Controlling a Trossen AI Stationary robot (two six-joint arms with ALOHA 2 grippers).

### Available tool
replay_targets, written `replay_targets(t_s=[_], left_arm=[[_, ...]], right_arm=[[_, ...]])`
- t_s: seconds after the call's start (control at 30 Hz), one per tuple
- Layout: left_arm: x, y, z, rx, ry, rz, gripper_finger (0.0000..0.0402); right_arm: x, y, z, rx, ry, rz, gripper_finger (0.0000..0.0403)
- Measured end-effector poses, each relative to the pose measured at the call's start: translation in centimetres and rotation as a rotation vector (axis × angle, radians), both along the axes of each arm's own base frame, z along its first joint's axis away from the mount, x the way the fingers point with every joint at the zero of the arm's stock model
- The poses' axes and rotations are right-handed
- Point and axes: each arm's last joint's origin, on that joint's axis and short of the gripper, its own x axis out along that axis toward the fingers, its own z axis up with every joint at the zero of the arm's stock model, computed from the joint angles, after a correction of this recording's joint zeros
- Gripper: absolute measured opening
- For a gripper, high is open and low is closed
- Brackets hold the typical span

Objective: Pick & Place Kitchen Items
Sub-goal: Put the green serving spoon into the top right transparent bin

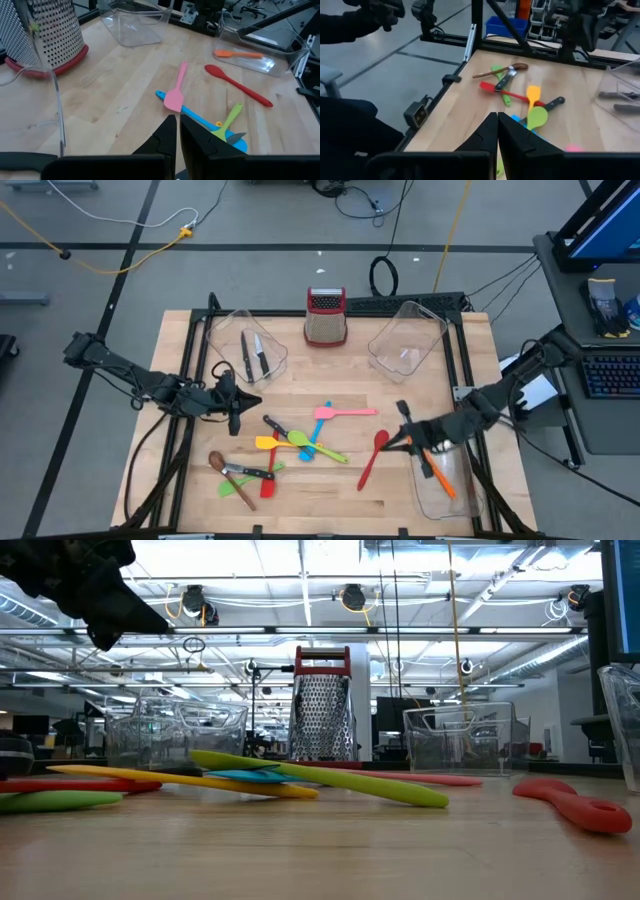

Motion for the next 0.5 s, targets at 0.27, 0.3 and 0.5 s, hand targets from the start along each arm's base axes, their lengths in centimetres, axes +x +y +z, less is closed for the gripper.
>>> replay_targets(t_s=[0.27,0.3,0.5], left_arm=[[0.0,0.0,0.0,0.070,0.013,-0.027,0.0024],[0.0,0.0,0.0,0.081,0.015,-0.030,0.0024],[0.0,0.0,0.0,0.109,0.021,-0.034,0.0024]], right_arm=[[2.7,-2.2,-1.4,-0.012,0.068,0.021,0.0004],[3.1,-2.3,-1.8,-0.012,0.080,0.024,0.0004],[5.3,-2.7,-3.8,-0.042,0.124,0.055,0.0004]])
